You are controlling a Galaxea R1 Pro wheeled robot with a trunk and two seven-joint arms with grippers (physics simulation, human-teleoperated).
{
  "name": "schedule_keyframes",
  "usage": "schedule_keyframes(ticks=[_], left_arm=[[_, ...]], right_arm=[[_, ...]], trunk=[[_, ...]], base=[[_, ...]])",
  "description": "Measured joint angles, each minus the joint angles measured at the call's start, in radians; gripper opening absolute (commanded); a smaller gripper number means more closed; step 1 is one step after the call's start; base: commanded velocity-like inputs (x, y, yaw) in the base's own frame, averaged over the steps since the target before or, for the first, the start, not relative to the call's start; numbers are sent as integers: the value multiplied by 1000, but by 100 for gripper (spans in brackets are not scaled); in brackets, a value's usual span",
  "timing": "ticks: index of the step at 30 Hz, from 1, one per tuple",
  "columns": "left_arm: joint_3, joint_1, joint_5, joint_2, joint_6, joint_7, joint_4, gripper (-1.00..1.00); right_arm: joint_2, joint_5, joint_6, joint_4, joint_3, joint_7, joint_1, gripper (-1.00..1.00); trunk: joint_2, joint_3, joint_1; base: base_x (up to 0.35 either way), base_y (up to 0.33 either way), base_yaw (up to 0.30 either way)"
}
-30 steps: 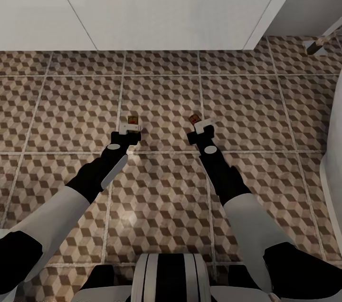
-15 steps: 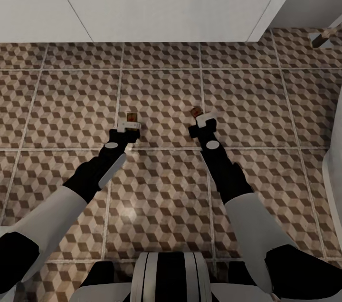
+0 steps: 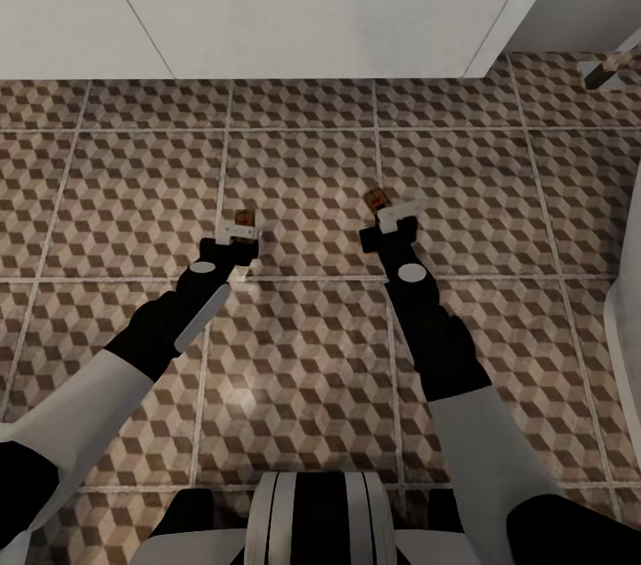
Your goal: Take the four mousetraps from the cabinet in the bathroom and place them on the bathroom floor. Make sure all four end up on the same floor surface, and ensure that at least two of them are either under or directly next to the same bathroom sink.
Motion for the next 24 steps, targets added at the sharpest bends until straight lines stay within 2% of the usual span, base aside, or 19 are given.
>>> schedule_keyframes(ticks=[4, 8, 12, 17, 24], left_arm=[[0, 0, 0, 0, 13, 0, -6, -100], [0, 1, 0, 1, 18, 0, -20, -100], [0, 2, 0, 2, 22, 0, -45, -100], [-1, 27, 0, 3, 57, 0, -94, -100], [-1, 38, 0, 3, 111, 0, -122, -100]], right_arm=[[0, -2, -86, 47, -1, 5, 15, -100], [0, -2, -273, 194, -2, 9, 20, -100], [0, 0, -372, 276, -2, 10, 21, -100], [0, 0, -429, 302, -1, 10, 21, -100], [0, 1, -445, 301, 1, 11, 21, -100]], trunk=[[0, 0, 0], [0, 0, 0], [0, 0, 0], [0, 0, 0], [0, 0, 0]], base=[[0, 0, 0], [0, 0, 0], [0, 0, 0], [0, 0, 0], [0, 0, 0]])
